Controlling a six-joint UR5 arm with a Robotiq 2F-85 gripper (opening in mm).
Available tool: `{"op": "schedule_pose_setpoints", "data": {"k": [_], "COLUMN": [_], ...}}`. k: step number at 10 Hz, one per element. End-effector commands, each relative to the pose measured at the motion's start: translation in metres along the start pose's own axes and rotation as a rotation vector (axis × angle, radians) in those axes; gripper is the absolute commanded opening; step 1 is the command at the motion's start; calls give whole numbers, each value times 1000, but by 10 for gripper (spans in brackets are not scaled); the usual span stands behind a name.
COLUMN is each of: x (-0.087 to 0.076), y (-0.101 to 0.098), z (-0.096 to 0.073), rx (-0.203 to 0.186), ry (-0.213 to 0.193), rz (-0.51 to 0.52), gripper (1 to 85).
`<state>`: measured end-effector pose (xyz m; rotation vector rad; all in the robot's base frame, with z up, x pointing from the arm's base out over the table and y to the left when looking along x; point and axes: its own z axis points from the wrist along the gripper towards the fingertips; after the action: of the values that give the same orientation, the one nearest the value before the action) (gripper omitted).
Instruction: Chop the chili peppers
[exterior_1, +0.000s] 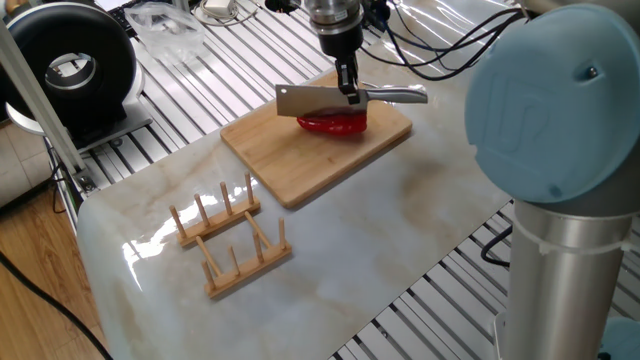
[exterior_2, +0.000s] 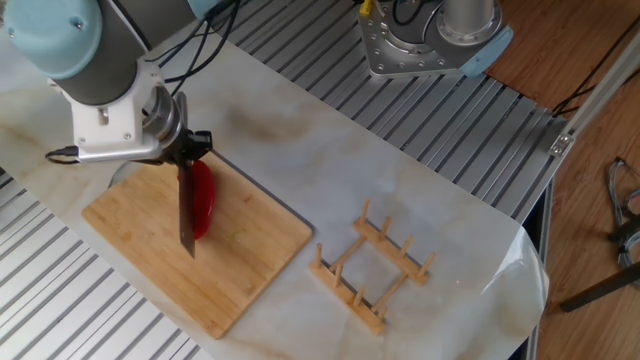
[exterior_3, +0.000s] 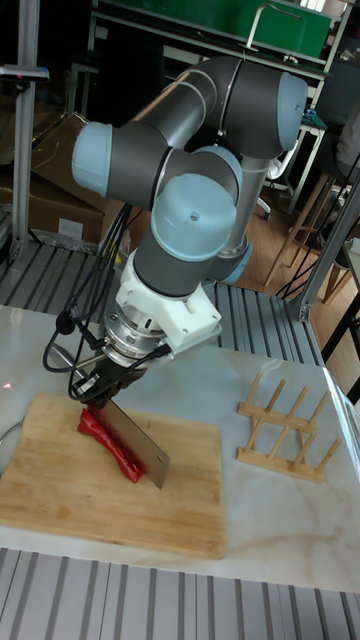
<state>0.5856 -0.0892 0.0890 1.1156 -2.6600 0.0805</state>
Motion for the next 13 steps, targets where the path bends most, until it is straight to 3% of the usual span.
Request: {"op": "schedule_pose_setpoints", "data": {"k": [1, 13], "x": [-7, -18], "y": [6, 3], "z": [3, 23], "rx": [-16, 9], "ry": [-19, -22], "rz": [16, 11], "gripper": [13, 13]}}
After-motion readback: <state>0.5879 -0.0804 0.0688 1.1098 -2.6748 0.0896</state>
